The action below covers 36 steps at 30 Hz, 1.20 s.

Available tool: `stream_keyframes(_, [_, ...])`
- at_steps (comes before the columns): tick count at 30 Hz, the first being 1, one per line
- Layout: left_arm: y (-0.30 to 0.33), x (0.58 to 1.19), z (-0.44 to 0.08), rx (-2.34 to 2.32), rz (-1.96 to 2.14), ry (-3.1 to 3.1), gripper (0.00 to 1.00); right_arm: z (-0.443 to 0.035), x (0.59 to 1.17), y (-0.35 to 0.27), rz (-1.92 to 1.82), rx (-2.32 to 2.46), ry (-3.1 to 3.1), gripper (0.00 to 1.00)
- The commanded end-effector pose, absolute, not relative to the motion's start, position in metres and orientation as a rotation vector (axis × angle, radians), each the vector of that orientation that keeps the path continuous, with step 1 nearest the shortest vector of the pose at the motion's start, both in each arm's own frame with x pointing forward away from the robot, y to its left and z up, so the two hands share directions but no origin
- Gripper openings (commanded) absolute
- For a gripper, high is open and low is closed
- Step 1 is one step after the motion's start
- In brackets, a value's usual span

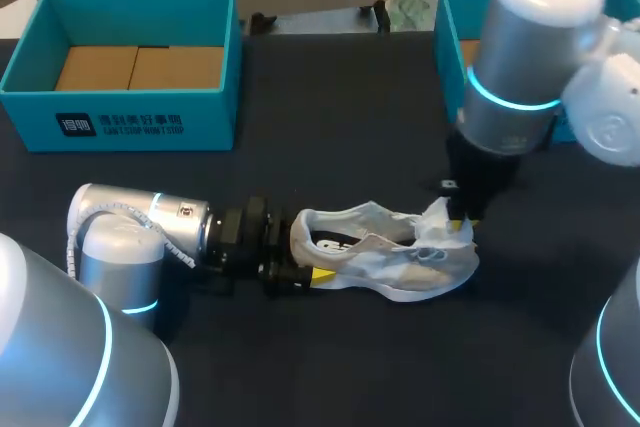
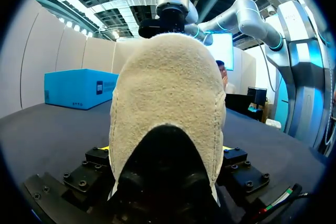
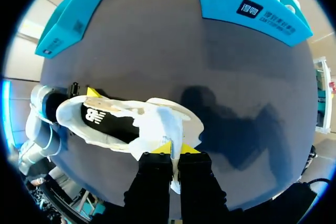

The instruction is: Take the shoe out of the shoebox, open the shoe tongue, remove and reinsert the insole, then place the shoe into the shoebox

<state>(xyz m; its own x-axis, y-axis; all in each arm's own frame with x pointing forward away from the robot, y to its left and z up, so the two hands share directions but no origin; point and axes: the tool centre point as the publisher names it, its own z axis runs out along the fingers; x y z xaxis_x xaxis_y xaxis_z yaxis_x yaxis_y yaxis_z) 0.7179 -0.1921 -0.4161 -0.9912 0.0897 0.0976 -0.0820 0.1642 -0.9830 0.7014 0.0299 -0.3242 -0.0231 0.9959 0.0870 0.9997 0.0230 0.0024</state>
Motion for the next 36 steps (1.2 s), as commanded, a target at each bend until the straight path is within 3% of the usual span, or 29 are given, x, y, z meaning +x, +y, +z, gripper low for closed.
stream_keyframes(1, [-0.192, 0.717, -0.417, -0.005, 1.949, -2.295, 0.00, -0.336, 0.698, 0.008, -0.414, -1.955, -2.015, 0.00])
stream_keyframes(19, [-0.192, 0.717, -0.417, -0.005, 1.949, -2.295, 0.00, -0.385, 0.690, -0.007, -0.588, -1.816, -1.985, 0.00])
stream_keyframes(21, [-0.192, 0.717, -0.417, -0.005, 1.949, -2.295, 0.00, -0.385, 0.689, -0.008, -0.592, -1.815, -1.982, 0.18])
stream_keyframes(26, [-0.192, 0.717, -0.417, -0.005, 1.949, -2.295, 0.00, -0.381, 0.687, -0.011, -0.588, -1.825, -1.991, 0.39])
stream_keyframes(36, [-0.192, 0.717, -0.417, -0.005, 1.949, -2.295, 0.00, -0.324, 0.690, -0.008, -0.484, -1.870, -2.140, 0.47])
